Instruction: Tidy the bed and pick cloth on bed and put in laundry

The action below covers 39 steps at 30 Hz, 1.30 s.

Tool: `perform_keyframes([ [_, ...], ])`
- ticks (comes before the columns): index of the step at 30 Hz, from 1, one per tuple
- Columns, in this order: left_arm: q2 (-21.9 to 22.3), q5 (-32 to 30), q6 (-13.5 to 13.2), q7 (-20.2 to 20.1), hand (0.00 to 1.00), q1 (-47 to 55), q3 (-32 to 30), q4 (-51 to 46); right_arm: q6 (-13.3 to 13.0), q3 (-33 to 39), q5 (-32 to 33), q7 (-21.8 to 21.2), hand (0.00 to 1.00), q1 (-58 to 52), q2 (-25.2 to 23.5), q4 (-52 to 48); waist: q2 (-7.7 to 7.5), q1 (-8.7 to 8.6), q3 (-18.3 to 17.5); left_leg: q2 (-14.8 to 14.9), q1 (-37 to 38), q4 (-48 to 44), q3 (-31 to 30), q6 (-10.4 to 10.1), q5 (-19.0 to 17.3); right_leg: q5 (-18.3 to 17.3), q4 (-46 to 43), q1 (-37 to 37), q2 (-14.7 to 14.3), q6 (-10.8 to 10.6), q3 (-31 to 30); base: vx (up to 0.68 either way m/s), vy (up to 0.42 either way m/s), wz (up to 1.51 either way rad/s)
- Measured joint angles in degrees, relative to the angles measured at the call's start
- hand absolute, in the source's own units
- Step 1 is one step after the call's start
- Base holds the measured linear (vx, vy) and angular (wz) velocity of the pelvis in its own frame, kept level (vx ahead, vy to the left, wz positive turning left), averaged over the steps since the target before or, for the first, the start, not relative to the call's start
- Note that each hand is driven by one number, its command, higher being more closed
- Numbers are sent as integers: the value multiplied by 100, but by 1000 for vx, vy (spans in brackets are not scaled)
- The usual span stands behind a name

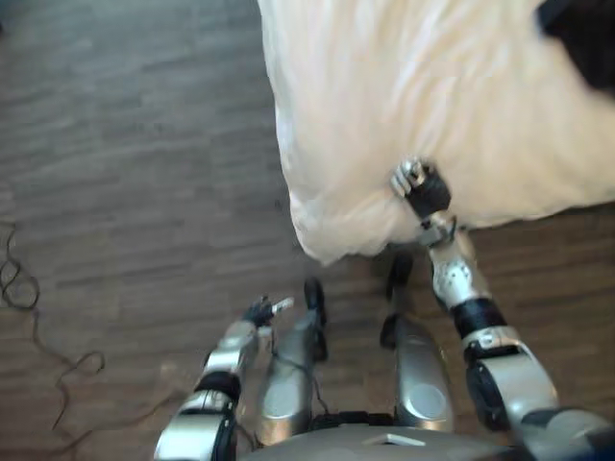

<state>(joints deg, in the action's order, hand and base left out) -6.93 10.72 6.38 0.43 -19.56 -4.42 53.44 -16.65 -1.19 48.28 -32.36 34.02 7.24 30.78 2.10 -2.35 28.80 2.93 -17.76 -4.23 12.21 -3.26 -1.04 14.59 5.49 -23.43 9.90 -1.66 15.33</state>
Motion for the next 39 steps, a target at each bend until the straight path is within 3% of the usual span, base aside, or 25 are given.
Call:
perform_keyframes([
  [3, 193, 95, -224, 44, 0, -399, -33, -252, -62, 50, 66, 0, 100, -60, 0, -530, -2, -36, -5, -13, -297, -17, 171, 10, 12, 54, 0, -360, -14, -1, -157, -17, 8, -14],
  [8, 257, 243, -38, 302, 0, -569, -354, -524, -42, 580, 533, 17, 100, -327, -50, -1314, -168, 12, 77, 59, -684, -338, 491, 43, -156, 90, -3, -758, -65, 9, -447, -64, 24, -23],
  [11, 242, 339, 36, 407, 0, -429, -509, -530, -11, 1593, 631, 210, 100, -647, -189, -1308, -278, 32, 104, 240, -658, -773, 704, 25, -483, 24, -224, -758, -173, 71, -671, -50, 16, -46],
  [14, 292, 445, 38, 447, 0, -321, -694, -507, 119, 3192, 912, 1037, 100, -1244, 117, -64, -326, 71, 112, 384, -456, -1029, 953, 9, -793, -131, -429, -684, -245, 44, -850, 28, 21, -50],
  [18, 311, 537, 15, 343, 0, -109, -843, -431, 448, 3815, 711, 1041, 100, -2314, 252, 227, -283, -40, 105, 483, 224, -926, 1261, -59, -907, -290, -452, -148, -352, 29, -970, 143, 18, -39],
  [19, 347, 567, 11, 246, 0, -83, -863, -325, 562, 3966, 373, 960, 0, -2631, 233, 253, -236, -40, 73, 510, 552, -825, 1314, -61, -908, -387, -454, 154, -387, 21, -934, 148, 13, -2],
  [23, 444, 564, -8, -18, 0, 374, -899, -142, 652, 4411, -577, 768, 0, -3077, 10, 827, -209, -38, -591, 528, 1185, -479, 1544, -139, -835, -584, -450, 616, -426, 12, -790, 153, 11, 8],
  [25, 529, 481, -52, -193, 0, 905, -984, -26, 645, 4461, -1389, 764, 0, -3329, -206, 1395, -84, -36, -1144, 517, 1660, -262, 1555, -173, -810, -740, -416, 1084, -430, -37, -629, 104, 26, 19],
  [27, 647, 289, -74, -296, 0, 1322, -1027, -22, 704, 4312, -2017, 662, 0, -3660, -362, 1716, 64, 4, -1609, 481, 1955, -63, 1523, -179, -807, -797, -288, 1398, -426, -104, -537, 134, 51, 23],
  [30, 763, -302, -63, -386, 0, 1918, -1030, 26, 698, 3665, -3602, 520, 0, -4122, -717, 2313, 179, -8, -2026, 415, 2452, 183, 1309, -179, -808, -816, 2, 2074, -406, -183, -311, 71, 47, 33],
  [32, 771, -501, -80, -379, 0, 2100, -1026, 103, 602, 3462, -3916, 626, 0, -4256, -874, 2441, 146, -25, -2141, 390, 2565, 235, 1165, -181, -813, -852, 7, 2228, -371, -226, -192, -22, 33, 38],
  [34, 759, -559, -77, -330, 0, 2293, -971, 321, 411, 3194, -4478, 999, 0, -4284, -818, 2494, 28, -49, -2237, 357, 2693, 240, 897, -165, -839, -882, 29, 2480, -355, -261, -17, -38, 9, 41],
  [37, 564, -563, -107, -235, 0, 2419, -830, 392, 379, 2883, -4746, 1330, 0, -4289, -813, 2740, -157, -24, -2356, 361, 2782, 206, 630, -154, -848, -936, -8, 2699, -343, -244, 159, -49, -18, 38],
  [39, 491, -553, -117, -180, 0, 2559, -715, 394, 383, 2707, -4746, 1408, 0, -4292, -780, 2753, -191, -27, -2380, 365, 2879, 192, 599, -152, -846, -1062, -235, 2713, -330, -244, 161, -34, -9, 12],
])
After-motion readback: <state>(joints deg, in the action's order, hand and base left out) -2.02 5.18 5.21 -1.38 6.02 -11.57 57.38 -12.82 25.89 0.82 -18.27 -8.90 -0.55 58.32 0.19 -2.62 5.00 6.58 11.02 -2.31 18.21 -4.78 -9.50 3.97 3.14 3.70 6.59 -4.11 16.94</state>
